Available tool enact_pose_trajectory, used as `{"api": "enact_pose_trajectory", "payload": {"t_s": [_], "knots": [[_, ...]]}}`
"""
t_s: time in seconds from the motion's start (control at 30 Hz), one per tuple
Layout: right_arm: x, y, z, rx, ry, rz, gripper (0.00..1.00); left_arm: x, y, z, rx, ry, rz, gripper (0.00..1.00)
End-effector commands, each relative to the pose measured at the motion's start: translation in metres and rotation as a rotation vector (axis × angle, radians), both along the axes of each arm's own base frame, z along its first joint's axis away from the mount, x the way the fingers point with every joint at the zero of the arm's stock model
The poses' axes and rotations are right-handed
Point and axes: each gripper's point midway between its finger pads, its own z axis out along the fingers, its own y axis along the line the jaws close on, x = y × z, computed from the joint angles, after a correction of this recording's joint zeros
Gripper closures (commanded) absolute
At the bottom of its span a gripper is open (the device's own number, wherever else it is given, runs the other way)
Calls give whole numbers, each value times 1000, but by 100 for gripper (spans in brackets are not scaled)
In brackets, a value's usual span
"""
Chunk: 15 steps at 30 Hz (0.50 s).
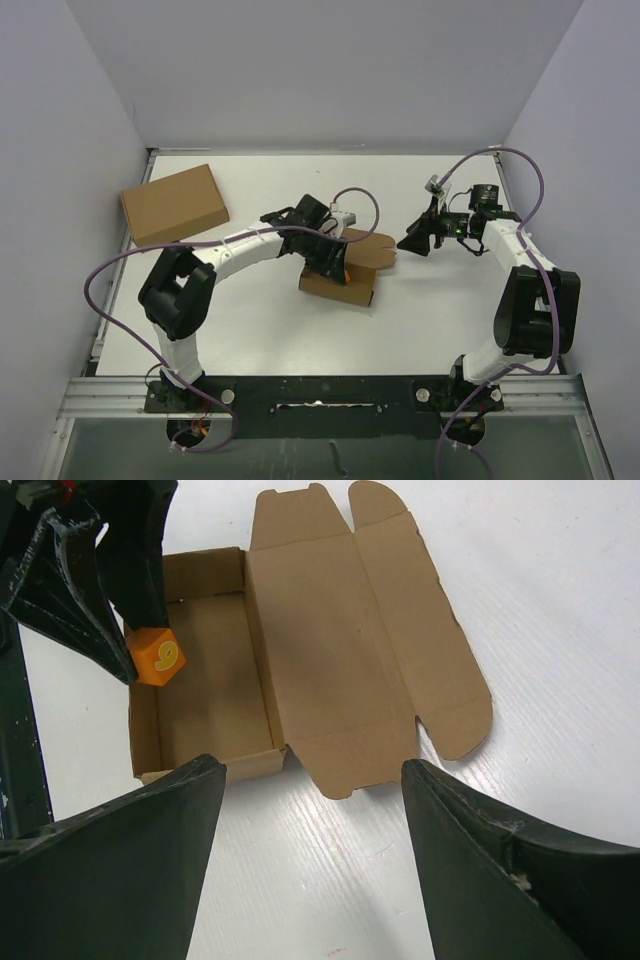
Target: Fold the paper box
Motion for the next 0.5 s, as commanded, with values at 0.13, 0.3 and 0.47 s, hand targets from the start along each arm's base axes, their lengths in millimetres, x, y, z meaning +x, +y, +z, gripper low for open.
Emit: {"api": "enact_pose_trajectory", "payload": {"t_s": [0.13, 0.3, 0.47], "knots": [[6, 0, 23, 17, -82, 16, 28, -17, 6, -24, 53, 63, -24, 90], [6, 0, 22, 19, -77, 16, 28, -22, 8, -33, 95, 68, -25, 88], [6, 0, 23, 20, -80, 19, 28, -23, 10, -45, 149, 61, -17, 84]]}}
